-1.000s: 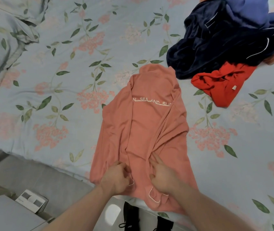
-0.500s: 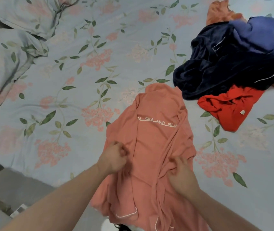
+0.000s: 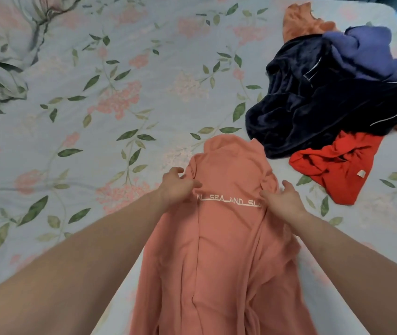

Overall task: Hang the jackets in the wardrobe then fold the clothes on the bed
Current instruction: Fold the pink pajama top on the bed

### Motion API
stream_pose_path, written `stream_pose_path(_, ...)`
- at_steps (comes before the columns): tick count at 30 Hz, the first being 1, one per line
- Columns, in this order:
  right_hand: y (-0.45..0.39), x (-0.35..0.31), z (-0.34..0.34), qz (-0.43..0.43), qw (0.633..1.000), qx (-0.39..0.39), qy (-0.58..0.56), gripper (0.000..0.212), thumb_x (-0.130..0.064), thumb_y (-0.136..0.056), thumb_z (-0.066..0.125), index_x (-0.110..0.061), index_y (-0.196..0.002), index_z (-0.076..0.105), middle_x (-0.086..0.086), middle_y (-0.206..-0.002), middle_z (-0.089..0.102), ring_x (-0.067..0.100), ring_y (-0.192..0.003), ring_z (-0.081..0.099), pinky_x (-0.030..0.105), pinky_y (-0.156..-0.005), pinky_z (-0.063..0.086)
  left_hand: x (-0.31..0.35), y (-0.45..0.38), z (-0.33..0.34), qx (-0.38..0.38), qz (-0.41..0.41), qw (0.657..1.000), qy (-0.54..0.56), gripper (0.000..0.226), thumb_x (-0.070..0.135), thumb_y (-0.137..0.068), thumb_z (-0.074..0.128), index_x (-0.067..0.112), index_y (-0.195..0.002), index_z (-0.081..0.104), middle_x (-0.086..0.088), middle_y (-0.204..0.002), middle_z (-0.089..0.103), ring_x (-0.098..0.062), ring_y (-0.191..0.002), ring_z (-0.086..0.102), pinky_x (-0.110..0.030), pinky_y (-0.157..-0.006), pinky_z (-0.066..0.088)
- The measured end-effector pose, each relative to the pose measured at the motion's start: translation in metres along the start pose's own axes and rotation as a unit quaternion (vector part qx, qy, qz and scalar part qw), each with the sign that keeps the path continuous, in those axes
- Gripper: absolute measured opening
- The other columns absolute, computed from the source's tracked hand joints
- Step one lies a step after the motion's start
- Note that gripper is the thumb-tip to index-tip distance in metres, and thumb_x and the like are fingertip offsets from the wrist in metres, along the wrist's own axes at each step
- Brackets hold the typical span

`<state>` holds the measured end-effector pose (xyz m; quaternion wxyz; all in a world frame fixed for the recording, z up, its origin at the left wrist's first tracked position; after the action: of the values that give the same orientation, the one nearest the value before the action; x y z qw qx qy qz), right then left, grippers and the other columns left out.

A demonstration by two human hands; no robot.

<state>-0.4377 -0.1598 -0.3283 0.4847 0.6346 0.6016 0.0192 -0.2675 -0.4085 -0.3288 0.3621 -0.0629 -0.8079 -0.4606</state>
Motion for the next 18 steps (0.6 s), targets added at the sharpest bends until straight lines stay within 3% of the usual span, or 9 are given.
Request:
stream_pose_path(2,-0.015,-0.004,0.006,0.024,0.999,-0.010,-0.027,0.091,-0.036,-0.089,0.067,-0.014,-0.162,0.017,0.014,-0.157,0.042,0.035,-0.137,0.048,0.049,-0.116,0.039,0.005,-0.011,0.008,-0.020,-0.015,0.998,0.050,0.091,0.020,-0.079,0.078,0.020,-0.155,0.029,-0.007,-0.141,0.051,-0.026,-0.086,0.076,-0.041,-0.073,0.065)
stream_pose_path(4,-0.028,-0.002,0.017,0.051,0.994,-0.032,-0.096,0.086,-0.035,-0.092,0.063,-0.018,-0.162,0.016,0.012,-0.122,0.065,0.031,-0.102,0.066,0.053,-0.103,0.053,0.008,-0.020,0.016,-0.044,-0.033,0.993,0.105,0.086,0.015,-0.084,0.074,0.020,-0.156,0.027,-0.006,-0.143,0.048,-0.029,-0.085,0.078,-0.042,-0.072,0.065)
stream_pose_path(6,-0.034,-0.003,0.027,0.078,0.979,-0.064,-0.177,0.083,-0.035,-0.095,0.061,-0.030,-0.162,0.012,0.002,-0.093,0.064,0.020,-0.079,0.061,0.049,-0.089,0.061,0.010,-0.031,0.023,-0.061,-0.053,0.983,0.167,0.071,0.012,-0.084,0.070,0.013,-0.148,0.037,-0.011,-0.141,0.051,-0.031,-0.085,0.077,-0.047,-0.079,0.064)
stream_pose_path(8,-0.041,-0.004,0.030,0.092,0.966,-0.082,-0.227,0.082,-0.037,-0.096,0.060,-0.036,-0.161,0.010,-0.004,-0.089,0.061,0.015,-0.081,0.062,0.046,-0.083,0.062,0.014,-0.033,0.027,-0.071,-0.070,0.970,0.220,0.035,0.010,-0.090,0.061,0.006,-0.124,0.051,-0.013,-0.123,0.061,-0.032,-0.082,0.069,-0.045,-0.089,0.059)
stream_pose_path(11,-0.047,0.002,0.030,0.127,0.943,-0.104,-0.290,0.065,-0.038,-0.099,0.057,-0.040,-0.156,0.025,-0.005,-0.104,0.059,0.016,-0.092,0.068,0.051,-0.088,0.060,0.012,-0.033,0.034,-0.084,-0.095,0.958,0.259,0.006,0.012,-0.093,0.057,0.007,-0.094,0.054,-0.010,-0.085,0.054,-0.030,-0.077,0.062,-0.039,-0.081,0.057)
stream_pose_path(13,-0.049,0.006,0.030,0.145,0.937,-0.110,-0.299,0.026,-0.043,-0.101,0.056,-0.033,-0.125,0.054,-0.002,-0.098,0.054,0.015,-0.090,0.067,0.054,-0.087,0.060,0.010,-0.034,0.034,-0.089,-0.102,0.954,0.268,0.013,0.015,-0.093,0.059,0.010,-0.083,0.052,-0.005,-0.070,0.041,-0.018,-0.061,0.059,-0.033,-0.068,0.063)
stream_pose_path(14,-0.049,0.008,0.030,0.151,0.934,-0.112,-0.303,0.017,-0.044,-0.102,0.056,-0.028,-0.105,0.059,-0.002,-0.090,0.051,0.014,-0.086,0.066,0.055,-0.086,0.060,0.010,-0.034,0.034,-0.094,-0.105,0.953,0.270,0.013,0.017,-0.093,0.059,0.011,-0.085,0.052,-0.003,-0.067,0.037,-0.015,-0.057,0.056,-0.032,-0.061,0.063)
stream_pose_path(16,-0.052,0.010,0.029,0.142,0.936,-0.125,-0.299,0.026,-0.037,-0.103,0.055,-0.023,-0.080,0.054,-0.003,-0.069,0.048,0.014,-0.075,0.060,0.054,-0.084,0.061,0.009,-0.032,0.035,-0.104,-0.117,0.951,0.265,0.009,0.018,-0.097,0.058,0.011,-0.095,0.053,-0.002,-0.059,0.040,-0.012,-0.051,0.060,-0.027,-0.049,0.059)
stream_pose_path(18,-0.050,0.006,0.025,0.116,0.939,-0.129,-0.296,0.026,-0.024,-0.102,0.053,-0.023,-0.076,0.053,-0.004,-0.055,0.049,0.013,-0.069,0.057,0.051,-0.081,0.061,0.013,-0.027,0.034,-0.109,-0.117,0.956,0.248,0.004,0.015,-0.099,0.057,0.012,-0.098,0.054,0.000,-0.055,0.048,-0.008,-0.041,0.059,-0.022,-0.043,0.054)
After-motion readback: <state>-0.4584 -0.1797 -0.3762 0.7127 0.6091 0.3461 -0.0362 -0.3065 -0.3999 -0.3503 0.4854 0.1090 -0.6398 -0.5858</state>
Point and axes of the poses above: each hand's wrist, its own y-axis away from the middle knuckle, its own z-axis out of the palm, x = y × z, the point moved 6 cm from there along -y, towards the middle knuckle
